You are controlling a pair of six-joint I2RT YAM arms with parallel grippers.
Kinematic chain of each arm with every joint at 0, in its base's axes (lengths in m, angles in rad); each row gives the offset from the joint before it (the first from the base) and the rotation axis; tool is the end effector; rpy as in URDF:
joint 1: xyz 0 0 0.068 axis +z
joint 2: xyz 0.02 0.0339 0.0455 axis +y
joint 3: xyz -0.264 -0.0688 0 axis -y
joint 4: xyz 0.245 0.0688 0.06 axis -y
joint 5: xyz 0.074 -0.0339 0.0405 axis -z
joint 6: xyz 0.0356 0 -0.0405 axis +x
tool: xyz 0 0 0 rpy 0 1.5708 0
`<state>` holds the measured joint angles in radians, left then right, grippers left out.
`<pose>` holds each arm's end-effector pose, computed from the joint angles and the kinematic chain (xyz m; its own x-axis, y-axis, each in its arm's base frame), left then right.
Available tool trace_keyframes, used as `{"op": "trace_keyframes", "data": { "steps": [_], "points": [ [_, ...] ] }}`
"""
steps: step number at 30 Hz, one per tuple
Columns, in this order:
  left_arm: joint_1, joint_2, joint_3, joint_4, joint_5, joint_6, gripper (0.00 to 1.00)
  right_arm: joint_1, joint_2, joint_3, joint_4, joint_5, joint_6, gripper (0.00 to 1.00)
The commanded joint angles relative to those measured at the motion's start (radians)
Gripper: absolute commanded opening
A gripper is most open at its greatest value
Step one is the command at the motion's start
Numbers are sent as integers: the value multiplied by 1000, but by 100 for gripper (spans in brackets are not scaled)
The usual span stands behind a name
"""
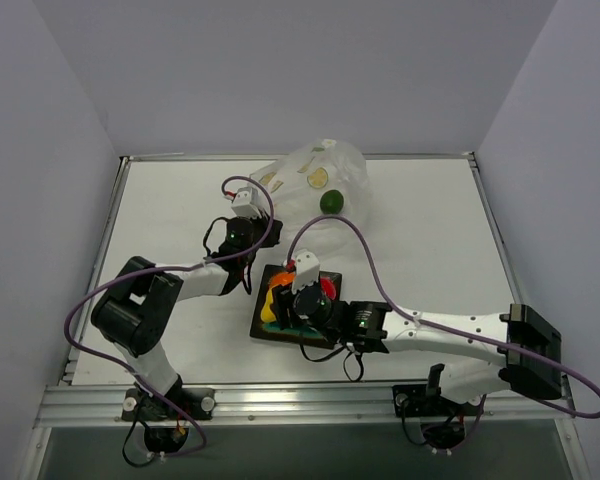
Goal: Take the fake fruits out of the plastic bag
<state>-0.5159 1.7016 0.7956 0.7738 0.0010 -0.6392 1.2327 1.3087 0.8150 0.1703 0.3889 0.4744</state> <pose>0.3144 -0.1783 0.2050 -0.3868 -0.4664 -0.7955 0.3282 0.7365 -0.5915 0.1113 0.2759 0.2712 -0.4381 0.0284 -0.8985 -0.6223 0.7117 0.3259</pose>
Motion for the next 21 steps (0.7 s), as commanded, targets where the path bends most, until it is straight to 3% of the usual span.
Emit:
{"op": "trace_keyframes", "data": {
  "steps": [1,10,13,14,17,21],
  "points": [
    [8,-28,53,16,-1,3,3,8,66,-11,54,74,81,21],
    [7,-20,51,21,-1,-1,2,19,215,15,80,79,141,23],
    [7,-20,50,22,-1,-2,2,24,204,10,81,79,148,39],
    [7,-22,50,24,-1,-2,2,24,196,9,77,76,150,56],
    [8,-22,50,24,-1,-4,2,22,193,26,20,80,148,78],
    [5,-20,47,25,-1,-4,2,19,143,56,-18,97,104,80]
  ]
}}
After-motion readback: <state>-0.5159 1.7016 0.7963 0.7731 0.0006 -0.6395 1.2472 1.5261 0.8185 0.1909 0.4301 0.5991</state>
